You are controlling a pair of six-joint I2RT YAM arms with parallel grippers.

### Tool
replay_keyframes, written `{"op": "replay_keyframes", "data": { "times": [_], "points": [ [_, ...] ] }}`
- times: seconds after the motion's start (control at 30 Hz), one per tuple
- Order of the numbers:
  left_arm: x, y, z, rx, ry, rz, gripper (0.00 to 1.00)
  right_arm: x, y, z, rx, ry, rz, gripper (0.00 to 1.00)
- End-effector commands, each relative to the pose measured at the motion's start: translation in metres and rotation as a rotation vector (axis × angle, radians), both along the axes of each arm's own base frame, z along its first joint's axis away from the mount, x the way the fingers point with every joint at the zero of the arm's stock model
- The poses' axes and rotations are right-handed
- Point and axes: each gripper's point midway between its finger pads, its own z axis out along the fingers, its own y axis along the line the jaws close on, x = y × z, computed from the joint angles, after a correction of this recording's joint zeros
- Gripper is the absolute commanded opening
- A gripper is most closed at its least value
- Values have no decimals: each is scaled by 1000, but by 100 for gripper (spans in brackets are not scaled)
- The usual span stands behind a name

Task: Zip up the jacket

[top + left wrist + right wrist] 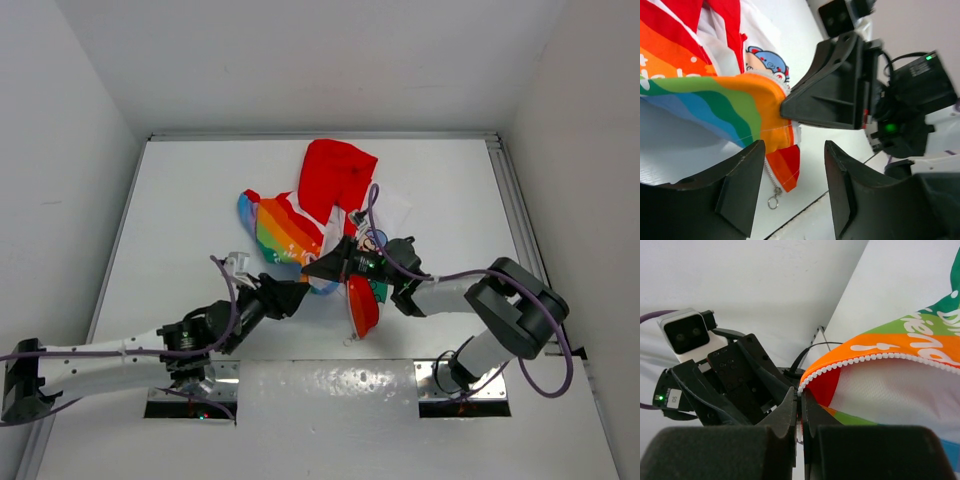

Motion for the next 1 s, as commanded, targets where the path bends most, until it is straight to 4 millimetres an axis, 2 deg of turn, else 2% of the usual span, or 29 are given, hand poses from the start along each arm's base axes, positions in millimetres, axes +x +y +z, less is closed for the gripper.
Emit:
{"op": "replay_keyframes", "data": {
  "times": [0.0, 0.17, 0.4, 0.53, 0.97],
  "points": [
    [-1, 4, 7, -96, 15, 21, 49, -13, -4, 74, 270, -184, 41, 0],
    [3, 6, 9, -83, 15, 44, 49, -15, -6, 79, 295, -177, 43, 0],
    [9, 7, 3, -65, 6, 70, 41, -21, -11, 91, 346, -165, 60, 0],
    [14, 6, 13, -82, -34, 61, 41, -23, -13, 93, 360, -156, 66, 0],
    [23, -10, 18, -103, -72, -16, 35, -26, -14, 97, 369, -152, 78, 0]
  ]
}}
